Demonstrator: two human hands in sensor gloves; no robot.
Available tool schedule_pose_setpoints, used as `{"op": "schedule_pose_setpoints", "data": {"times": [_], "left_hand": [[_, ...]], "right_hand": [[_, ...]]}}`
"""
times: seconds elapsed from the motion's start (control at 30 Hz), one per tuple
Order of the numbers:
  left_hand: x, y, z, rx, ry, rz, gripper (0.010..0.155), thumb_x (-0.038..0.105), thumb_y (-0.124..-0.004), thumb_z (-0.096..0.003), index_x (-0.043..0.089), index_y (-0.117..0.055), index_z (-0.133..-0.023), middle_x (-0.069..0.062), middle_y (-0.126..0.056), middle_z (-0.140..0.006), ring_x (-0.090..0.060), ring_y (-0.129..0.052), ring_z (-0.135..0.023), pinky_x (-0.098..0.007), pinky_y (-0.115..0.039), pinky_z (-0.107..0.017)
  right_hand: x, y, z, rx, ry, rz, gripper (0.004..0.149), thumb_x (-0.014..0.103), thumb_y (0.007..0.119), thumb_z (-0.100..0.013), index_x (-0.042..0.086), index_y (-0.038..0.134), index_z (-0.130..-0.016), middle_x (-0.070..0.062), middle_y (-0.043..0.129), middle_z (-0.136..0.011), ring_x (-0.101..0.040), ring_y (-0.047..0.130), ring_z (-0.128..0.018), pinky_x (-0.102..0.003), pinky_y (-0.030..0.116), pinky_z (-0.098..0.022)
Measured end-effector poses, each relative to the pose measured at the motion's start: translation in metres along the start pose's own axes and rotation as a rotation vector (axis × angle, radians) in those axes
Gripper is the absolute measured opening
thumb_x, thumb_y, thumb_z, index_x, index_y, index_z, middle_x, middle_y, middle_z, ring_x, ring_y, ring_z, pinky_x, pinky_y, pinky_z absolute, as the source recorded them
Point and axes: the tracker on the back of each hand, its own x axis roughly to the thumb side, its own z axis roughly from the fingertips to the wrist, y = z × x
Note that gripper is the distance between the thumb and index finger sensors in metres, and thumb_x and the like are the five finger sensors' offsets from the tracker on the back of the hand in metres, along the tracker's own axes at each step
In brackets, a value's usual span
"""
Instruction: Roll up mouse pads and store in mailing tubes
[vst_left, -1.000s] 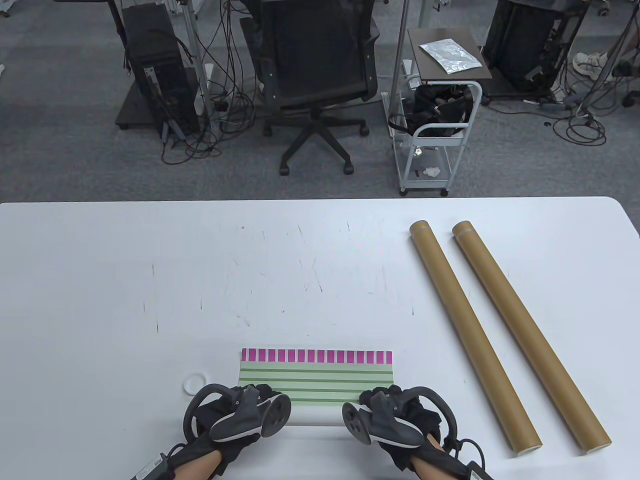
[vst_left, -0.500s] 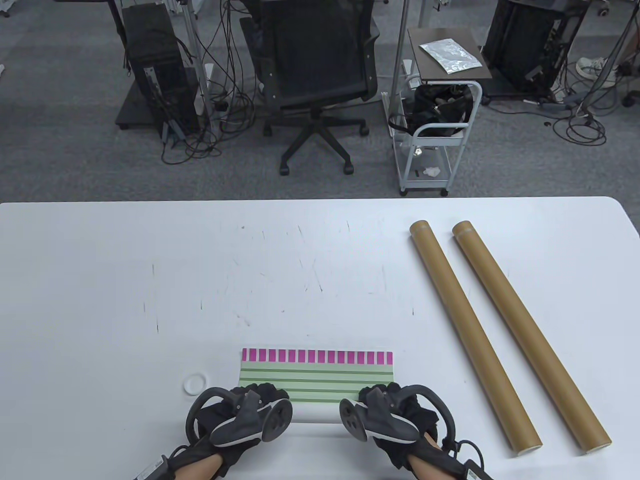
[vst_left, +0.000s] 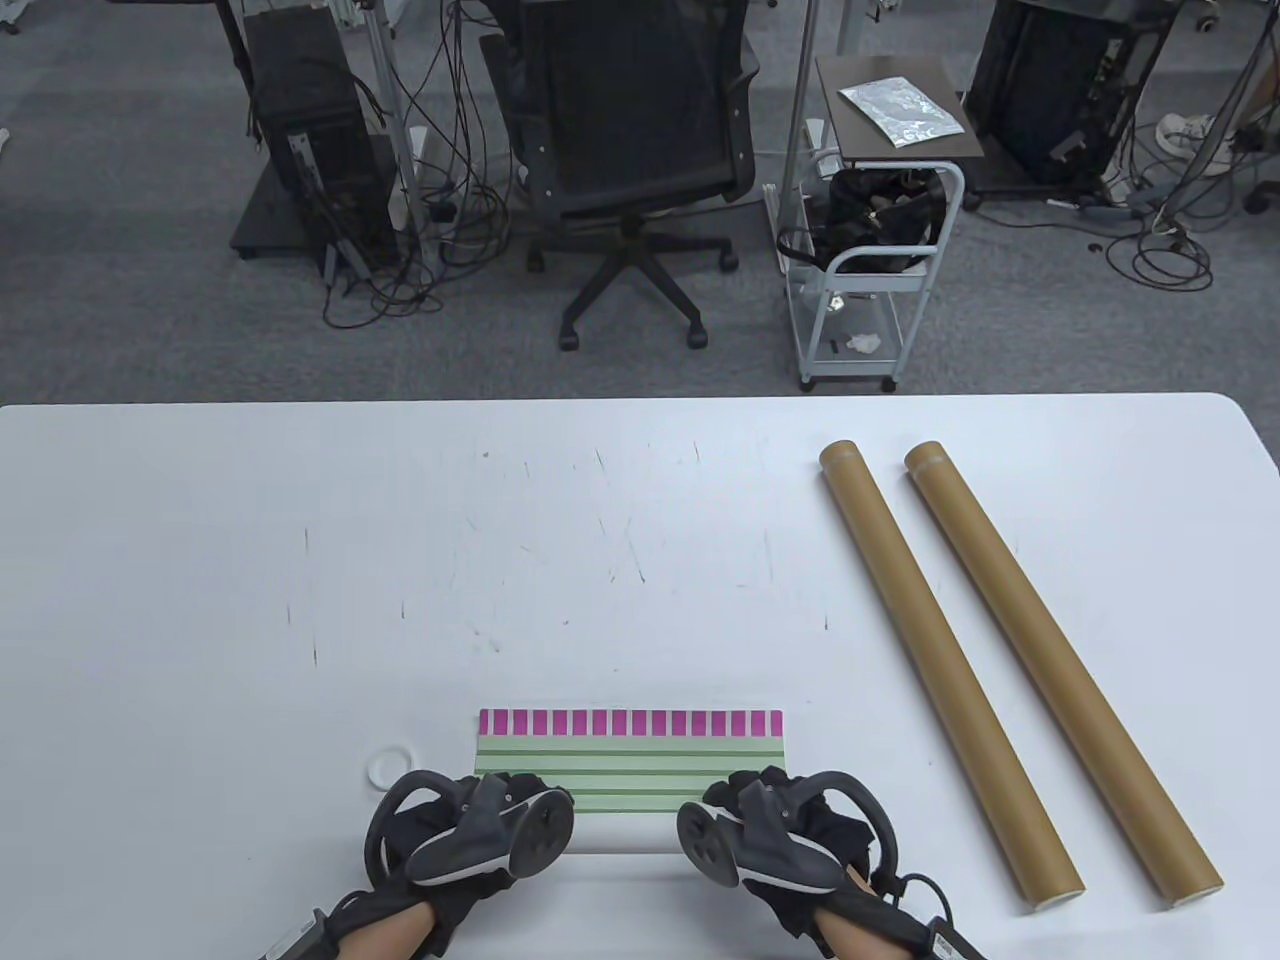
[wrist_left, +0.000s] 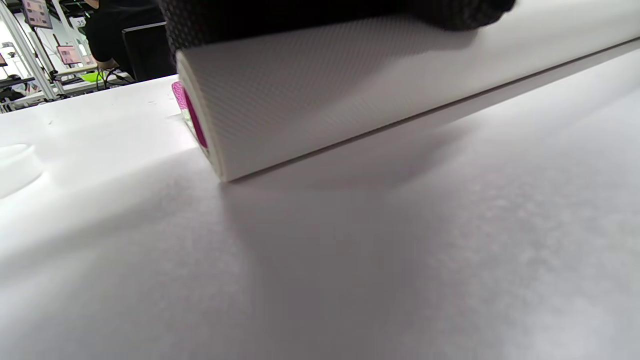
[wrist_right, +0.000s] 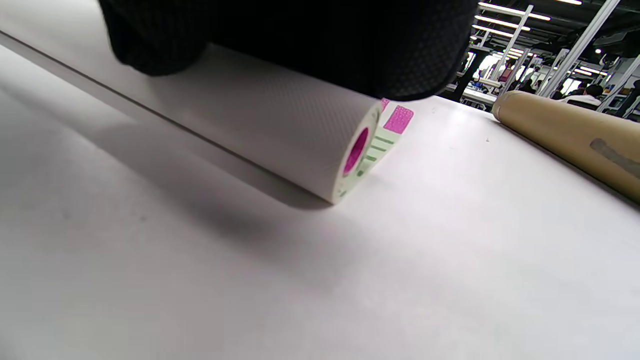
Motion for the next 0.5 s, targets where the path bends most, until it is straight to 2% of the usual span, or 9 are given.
{"op": "schedule_pose_setpoints", "data": {"times": [0.03,0.1,0.2,0.4,0.5], "left_hand": [[0.003,-0.001,0.001,0.004,-0.007,-0.022,0.052,0.045,-0.064,-0.0428,0.037,-0.067,-0.094,0.01,-0.081,-0.095,-0.014,-0.091,-0.086,-0.033,-0.081,-0.066],[0.013,0.0,0.008,0.106,-0.024,-0.139,0.055,0.045,-0.065,-0.0432,0.04,-0.058,-0.097,0.012,-0.073,-0.101,-0.012,-0.089,-0.088,-0.03,-0.082,-0.065],[0.024,0.003,0.012,0.178,-0.025,-0.273,0.053,0.049,-0.067,-0.0412,0.042,-0.063,-0.093,0.016,-0.078,-0.096,-0.007,-0.09,-0.084,-0.028,-0.081,-0.067],[0.012,0.004,0.002,0.096,-0.002,-0.091,0.05,0.047,-0.07,-0.0417,0.043,-0.066,-0.091,0.017,-0.082,-0.092,-0.007,-0.09,-0.084,-0.03,-0.078,-0.07],[0.008,0.004,-0.003,0.062,0.011,-0.05,0.049,0.044,-0.067,-0.0426,0.042,-0.067,-0.092,0.016,-0.082,-0.092,-0.008,-0.09,-0.085,-0.031,-0.078,-0.07]], "right_hand": [[0.0,0.0,0.0,0.001,0.001,-0.001,0.051,0.038,0.072,-0.041,0.026,0.071,-0.091,0.0,0.082,-0.087,-0.025,0.087,-0.073,-0.042,0.076,-0.058],[-0.001,-0.001,0.0,-0.002,0.007,-0.01,0.05,0.038,0.072,-0.041,0.027,0.072,-0.091,0.0,0.083,-0.087,-0.025,0.087,-0.073,-0.042,0.076,-0.058],[-0.003,-0.002,-0.002,0.002,0.016,-0.032,0.049,0.037,0.073,-0.041,0.027,0.075,-0.089,0.0,0.085,-0.086,-0.025,0.089,-0.072,-0.042,0.077,-0.057],[-0.003,-0.002,-0.001,0.012,0.003,-0.024,0.052,0.037,0.071,-0.042,0.025,0.072,-0.092,-0.002,0.081,-0.089,-0.027,0.086,-0.075,-0.044,0.074,-0.06],[-0.003,-0.002,-0.001,-0.01,-0.014,-0.046,0.057,0.039,0.075,-0.04,0.023,0.07,-0.095,-0.003,0.079,-0.091,-0.027,0.084,-0.077,-0.044,0.073,-0.06]]}}
